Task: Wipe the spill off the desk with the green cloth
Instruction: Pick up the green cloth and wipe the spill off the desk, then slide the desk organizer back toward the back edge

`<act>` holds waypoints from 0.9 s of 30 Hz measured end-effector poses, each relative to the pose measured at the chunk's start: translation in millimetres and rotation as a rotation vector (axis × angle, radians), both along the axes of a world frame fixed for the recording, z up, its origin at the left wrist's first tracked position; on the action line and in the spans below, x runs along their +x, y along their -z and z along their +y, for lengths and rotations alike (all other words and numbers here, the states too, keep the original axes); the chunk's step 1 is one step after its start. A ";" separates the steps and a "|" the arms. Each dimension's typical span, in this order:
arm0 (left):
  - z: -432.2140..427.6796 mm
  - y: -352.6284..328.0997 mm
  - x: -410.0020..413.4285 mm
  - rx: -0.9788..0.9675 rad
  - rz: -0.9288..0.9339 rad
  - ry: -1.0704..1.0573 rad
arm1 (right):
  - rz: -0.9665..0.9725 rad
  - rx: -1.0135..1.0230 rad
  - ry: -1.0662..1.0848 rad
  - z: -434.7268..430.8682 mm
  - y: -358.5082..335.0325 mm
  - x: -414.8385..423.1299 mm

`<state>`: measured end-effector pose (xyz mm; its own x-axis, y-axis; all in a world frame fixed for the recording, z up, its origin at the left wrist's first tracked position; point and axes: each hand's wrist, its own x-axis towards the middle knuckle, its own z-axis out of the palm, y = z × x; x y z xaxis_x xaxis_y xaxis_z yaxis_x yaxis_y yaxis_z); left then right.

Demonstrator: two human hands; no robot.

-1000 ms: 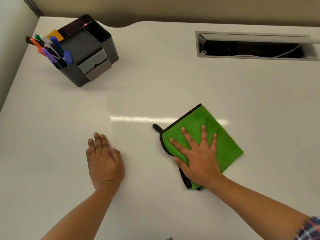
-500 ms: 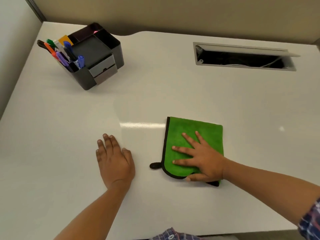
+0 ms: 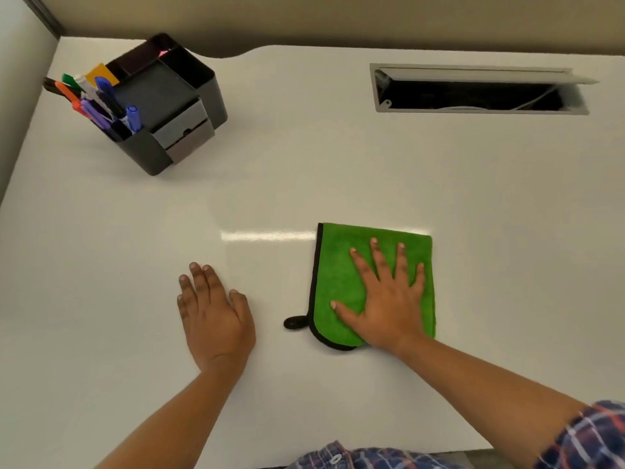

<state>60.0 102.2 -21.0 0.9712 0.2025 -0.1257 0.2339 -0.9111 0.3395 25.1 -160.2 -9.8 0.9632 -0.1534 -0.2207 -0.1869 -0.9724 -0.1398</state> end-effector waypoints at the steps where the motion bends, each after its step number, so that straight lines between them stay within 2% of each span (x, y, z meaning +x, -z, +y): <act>1: 1.5 0.1 -0.9 -0.024 -0.006 0.002 | 0.009 0.032 0.010 0.2 -2.2 -0.3; 5: 8.2 -3.4 -3.0 -0.272 -0.069 -0.048 | 0.001 0.213 0.094 -5.3 -22.0 12.3; 7: 8.3 -7.2 2.3 -0.393 -0.099 -0.092 | -0.061 0.255 0.085 -7.3 -32.6 26.7; 12: 1.2 -36.6 67.6 -0.501 -0.202 -0.133 | -0.164 0.370 -0.001 5.6 -59.5 99.0; 16: 12.1 -62.1 134.2 -0.499 -0.307 -0.201 | -0.258 0.399 -0.115 32.4 -85.6 167.9; 21: 38.0 -75.1 190.8 -0.467 -0.367 -0.305 | -0.260 0.389 -0.238 71.2 -110.4 248.0; 27: 73.7 -66.2 224.9 -0.376 -0.279 -0.314 | -0.209 0.258 -0.350 113.6 -111.7 324.5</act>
